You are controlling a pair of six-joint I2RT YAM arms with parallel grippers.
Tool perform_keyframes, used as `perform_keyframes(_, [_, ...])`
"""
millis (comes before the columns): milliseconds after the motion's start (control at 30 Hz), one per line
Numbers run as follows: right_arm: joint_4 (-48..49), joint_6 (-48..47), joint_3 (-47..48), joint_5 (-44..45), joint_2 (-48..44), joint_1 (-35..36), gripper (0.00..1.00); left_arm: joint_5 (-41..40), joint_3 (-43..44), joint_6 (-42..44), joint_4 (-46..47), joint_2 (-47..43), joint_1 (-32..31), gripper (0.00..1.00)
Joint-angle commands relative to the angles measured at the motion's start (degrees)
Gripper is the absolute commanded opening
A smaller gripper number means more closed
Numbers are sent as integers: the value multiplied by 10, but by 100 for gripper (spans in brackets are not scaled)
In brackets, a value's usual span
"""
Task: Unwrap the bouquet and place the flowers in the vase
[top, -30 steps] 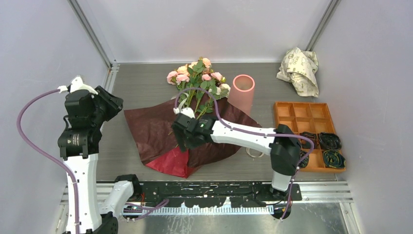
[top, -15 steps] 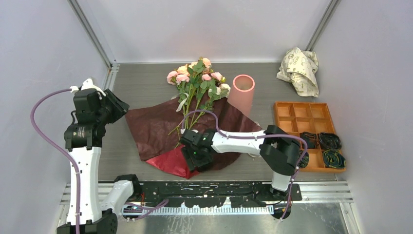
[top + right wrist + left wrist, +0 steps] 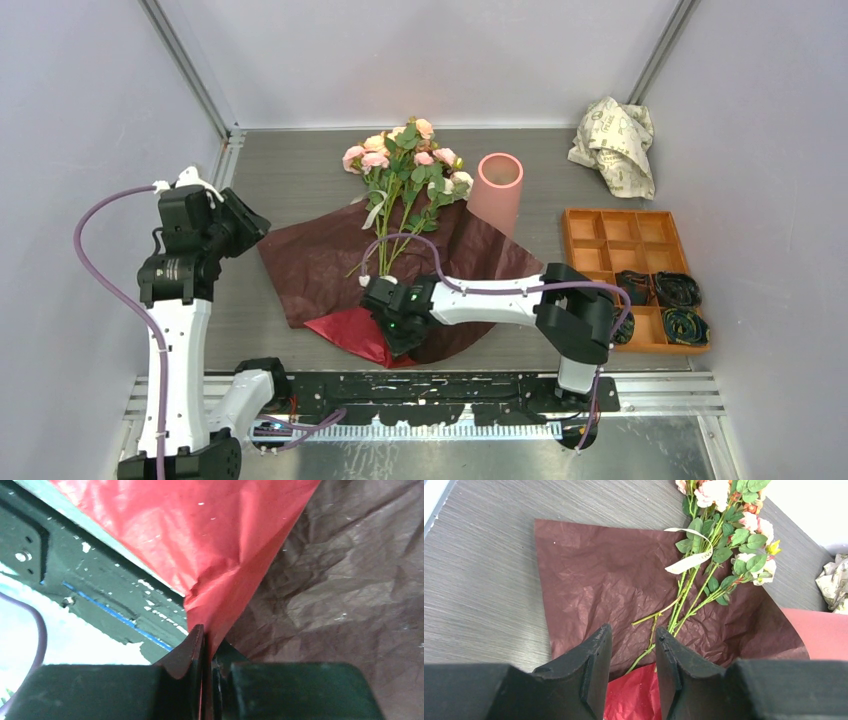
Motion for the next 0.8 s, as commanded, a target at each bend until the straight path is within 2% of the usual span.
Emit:
perform_keyframes(0, [-20,-23,55,40,-39,35,14,16,-8,5,22,-7,3,38])
perform_keyframes(233, [-68,-61,94,117,-62,113,15,35,-68,-1,65,2,3,37])
perform_keyframes(433, [-74,-84,93,155,-55,167,21,73,-112,-8,98,21,3,37])
perform_keyframes(767, [-104,-108,125,201,-22,224,56,194,-165,-2,133,37,3,35])
